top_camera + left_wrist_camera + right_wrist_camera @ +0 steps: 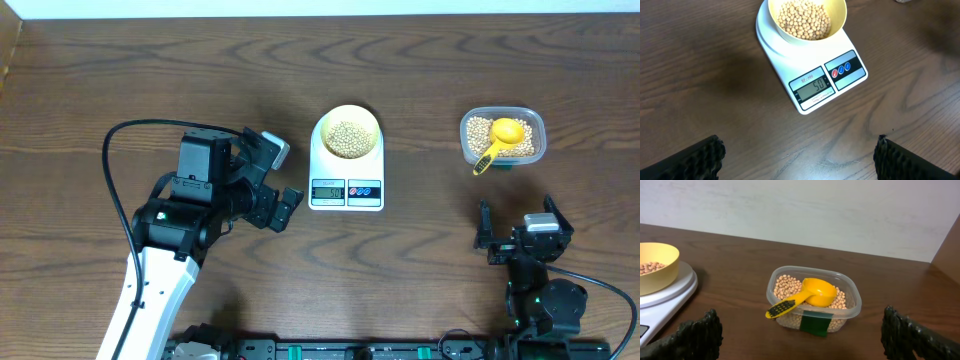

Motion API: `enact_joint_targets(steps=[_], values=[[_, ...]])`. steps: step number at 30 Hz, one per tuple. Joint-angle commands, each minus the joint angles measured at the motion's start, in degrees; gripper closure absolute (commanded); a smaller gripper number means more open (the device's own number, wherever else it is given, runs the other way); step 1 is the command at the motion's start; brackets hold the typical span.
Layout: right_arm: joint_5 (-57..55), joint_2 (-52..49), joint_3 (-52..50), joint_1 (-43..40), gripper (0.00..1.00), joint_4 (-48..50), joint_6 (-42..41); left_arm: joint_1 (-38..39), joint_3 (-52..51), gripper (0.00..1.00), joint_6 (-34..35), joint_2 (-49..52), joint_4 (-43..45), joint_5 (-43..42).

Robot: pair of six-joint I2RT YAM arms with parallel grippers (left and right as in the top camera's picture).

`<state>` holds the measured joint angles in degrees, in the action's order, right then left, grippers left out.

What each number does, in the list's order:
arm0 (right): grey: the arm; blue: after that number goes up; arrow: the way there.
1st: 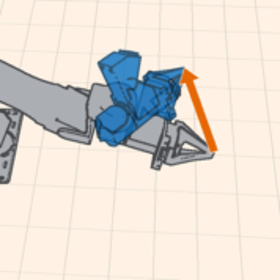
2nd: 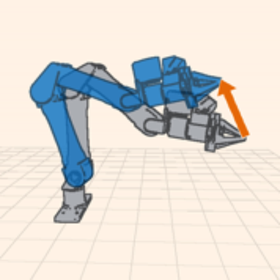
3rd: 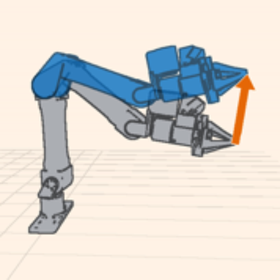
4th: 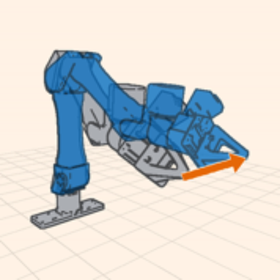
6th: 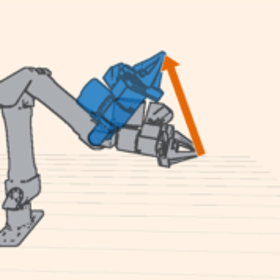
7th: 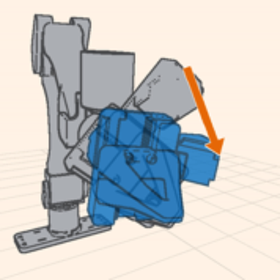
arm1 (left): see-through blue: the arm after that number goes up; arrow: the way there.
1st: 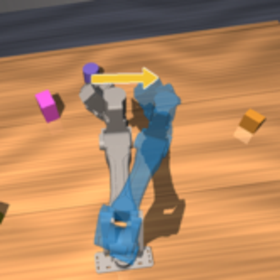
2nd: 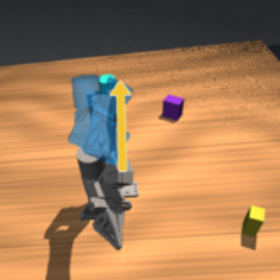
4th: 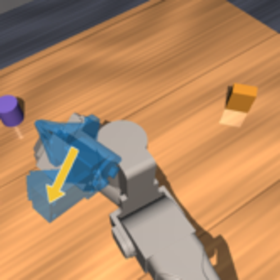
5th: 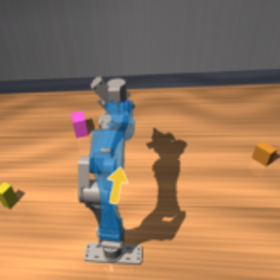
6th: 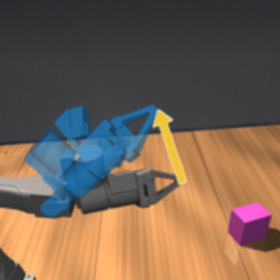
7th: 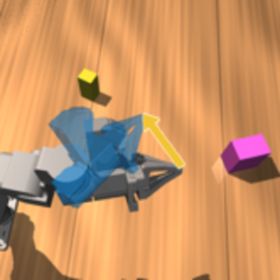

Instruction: Scoop item into bowl and weigh 50g on scale

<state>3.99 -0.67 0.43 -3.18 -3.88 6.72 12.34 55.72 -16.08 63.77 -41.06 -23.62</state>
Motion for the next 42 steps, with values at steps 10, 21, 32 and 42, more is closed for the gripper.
enact_joint_targets(steps=[10,21,32,42], values=[[-0.8,0.3,-0.1,0.3,0.01,-0.2,0.6,-0.1,-0.3,0.02,0.7,-3.7,0.0,0.3],[-0.8,0.3,-0.1,0.3,0.01,-0.2,0.6,-0.3,-0.3,0.02,0.7,-12.7,0.0,0.3],[-0.8,0.3,-0.1,0.3,0.01,-0.2,0.6,-6.5,-0.3,0.02,0.7,-18.6,0.3,0.4],[-0.8,0.3,-0.1,0.3,0.01,-0.2,0.6,-14.5,-2.2,0.02,0.7,-24.9,7.5,6.3]])
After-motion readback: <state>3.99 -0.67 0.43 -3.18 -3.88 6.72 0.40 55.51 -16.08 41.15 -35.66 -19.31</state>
